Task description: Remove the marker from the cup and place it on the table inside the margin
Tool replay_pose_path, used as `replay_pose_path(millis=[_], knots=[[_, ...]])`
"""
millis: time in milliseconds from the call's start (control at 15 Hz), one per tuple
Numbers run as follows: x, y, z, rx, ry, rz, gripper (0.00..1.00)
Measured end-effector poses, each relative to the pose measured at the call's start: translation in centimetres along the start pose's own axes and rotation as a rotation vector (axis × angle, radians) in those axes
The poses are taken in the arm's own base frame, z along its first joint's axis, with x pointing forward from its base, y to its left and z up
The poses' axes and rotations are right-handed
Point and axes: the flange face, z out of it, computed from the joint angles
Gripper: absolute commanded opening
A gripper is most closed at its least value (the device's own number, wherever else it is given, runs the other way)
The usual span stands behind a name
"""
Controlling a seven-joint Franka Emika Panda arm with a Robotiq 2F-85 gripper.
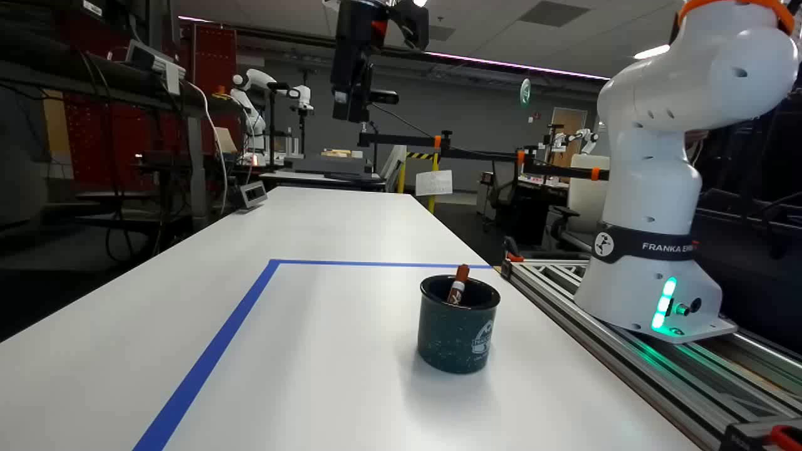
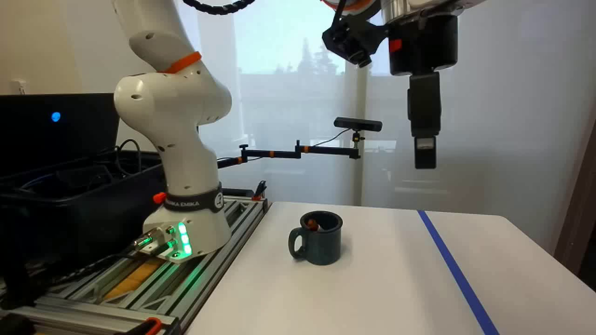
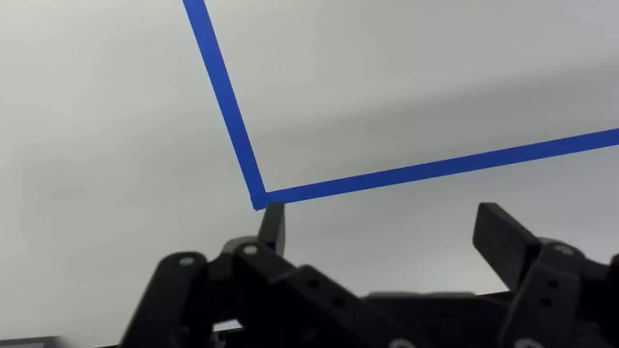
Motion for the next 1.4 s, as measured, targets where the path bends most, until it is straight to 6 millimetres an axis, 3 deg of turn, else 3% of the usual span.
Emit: replay_pose_path(millis=[867,1400], knots=[[0.0,-0.5,0.2,0.001,-0.004,-0.033,1.0],[-2.4,-9.0,2.3,0.08,-0.07,-0.451,1.0]])
